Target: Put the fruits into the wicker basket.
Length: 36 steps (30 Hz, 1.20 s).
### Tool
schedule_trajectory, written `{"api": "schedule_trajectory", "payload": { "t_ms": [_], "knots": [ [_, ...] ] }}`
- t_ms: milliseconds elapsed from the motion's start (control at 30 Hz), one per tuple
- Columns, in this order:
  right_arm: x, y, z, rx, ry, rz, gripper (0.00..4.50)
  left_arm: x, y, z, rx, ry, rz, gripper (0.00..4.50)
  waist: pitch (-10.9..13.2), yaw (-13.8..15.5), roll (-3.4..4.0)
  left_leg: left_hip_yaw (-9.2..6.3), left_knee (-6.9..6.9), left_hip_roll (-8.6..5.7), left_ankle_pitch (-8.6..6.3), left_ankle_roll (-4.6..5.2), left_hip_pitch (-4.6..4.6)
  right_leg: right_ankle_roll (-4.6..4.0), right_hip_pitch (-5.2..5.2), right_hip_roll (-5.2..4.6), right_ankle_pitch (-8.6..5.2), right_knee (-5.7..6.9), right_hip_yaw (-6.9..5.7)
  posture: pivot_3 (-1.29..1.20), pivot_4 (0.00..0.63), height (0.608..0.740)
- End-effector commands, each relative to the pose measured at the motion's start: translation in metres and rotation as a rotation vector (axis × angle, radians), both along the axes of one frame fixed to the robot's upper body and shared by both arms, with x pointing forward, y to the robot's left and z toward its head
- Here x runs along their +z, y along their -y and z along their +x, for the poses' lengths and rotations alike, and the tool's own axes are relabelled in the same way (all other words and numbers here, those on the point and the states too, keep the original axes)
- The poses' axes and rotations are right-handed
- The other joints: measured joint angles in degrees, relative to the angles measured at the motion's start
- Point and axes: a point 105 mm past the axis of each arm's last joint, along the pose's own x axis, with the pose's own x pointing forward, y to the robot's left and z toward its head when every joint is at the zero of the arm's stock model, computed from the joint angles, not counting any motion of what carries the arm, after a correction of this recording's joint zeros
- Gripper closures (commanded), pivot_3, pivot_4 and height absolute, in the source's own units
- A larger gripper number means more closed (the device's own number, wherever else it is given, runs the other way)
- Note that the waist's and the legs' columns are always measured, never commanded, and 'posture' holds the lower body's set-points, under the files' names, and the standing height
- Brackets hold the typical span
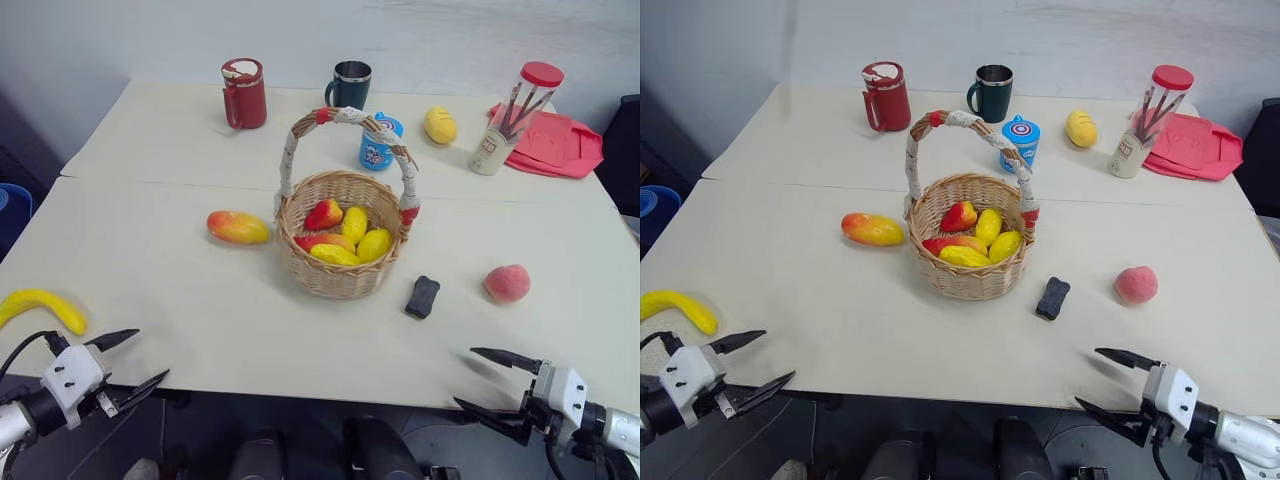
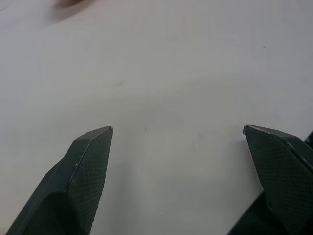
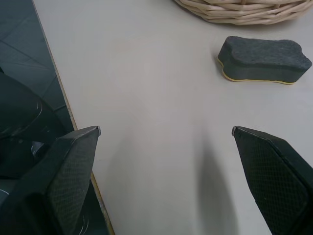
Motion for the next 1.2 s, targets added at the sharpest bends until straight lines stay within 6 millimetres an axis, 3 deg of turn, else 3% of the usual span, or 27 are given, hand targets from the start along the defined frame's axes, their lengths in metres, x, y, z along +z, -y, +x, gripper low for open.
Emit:
{"api": "schedule_trajectory", "payload": {
  "t_ms": [33,467,567,733,867,1067,1200],
  "knots": [
    [0.004,0.002,-0.005,0.014,-0.005,-0.003,0.04,0.006,0.008,-0.005,-0.041,-0.006,0.007,0.00,0.0,0.0,0.00,0.00,0.00,0.00,0.00,0.00,0.00,0.00,0.00,0.00,0.00,0.00,0.00,0.00,0.150,0.740],
    [0.014,0.008,0.019,-0.069,0.041,0.035,0.04,0.016,0.038,-0.016,-0.127,-0.140,-0.250,0.00,0.0,0.0,0.01,-0.01,0.10,-0.02,0.05,-0.02,0.02,-0.01,0.01,0.04,0.00,0.14,-0.01,0.00,0.150,0.740],
    [0.029,0.008,0.038,-0.068,0.080,0.043,0.04,0.023,0.061,-0.017,-0.243,-0.191,-0.259,0.00,0.0,-0.1,0.01,-0.01,0.19,-0.04,0.05,-0.01,0.00,0.02,0.03,0.03,0.01,0.15,0.00,0.00,0.150,0.740],
    [0.060,-0.011,0.100,-0.069,0.110,0.033,0.04,0.046,0.116,0.002,-0.435,-0.143,-0.306,0.00,0.1,-0.3,0.19,0.03,0.67,-0.07,0.13,0.13,-0.06,-0.13,0.07,0.01,0.09,0.25,0.09,0.00,0.150,0.740],
    [0.068,-0.020,0.141,-0.101,0.092,0.008,0.04,0.049,0.140,0.007,-0.524,-0.156,-0.309,0.00,0.1,-0.2,0.22,0.00,0.67,-0.06,0.12,0.09,-0.06,0.10,0.03,0.10,0.23,0.34,0.05,0.00,0.150,0.740],
    [0.042,-0.032,0.164,-0.061,-0.094,-0.077,0.04,0.050,0.152,0.012,-0.580,-0.164,-0.305,0.00,0.1,0.0,0.24,-0.02,0.78,-0.06,0.09,0.09,-0.37,0.14,-0.19,0.17,0.19,0.30,-0.02,0.00,0.150,0.740],
    [0.028,-0.036,0.162,-0.033,-0.262,-0.065,0.04,0.048,0.150,0.014,-0.575,-0.164,-0.297,0.00,0.1,-0.1,0.20,0.03,0.93,-0.09,0.05,0.19,-0.35,0.19,-0.09,0.13,0.22,0.28,0.02,0.00,0.150,0.740]
  ]
}}
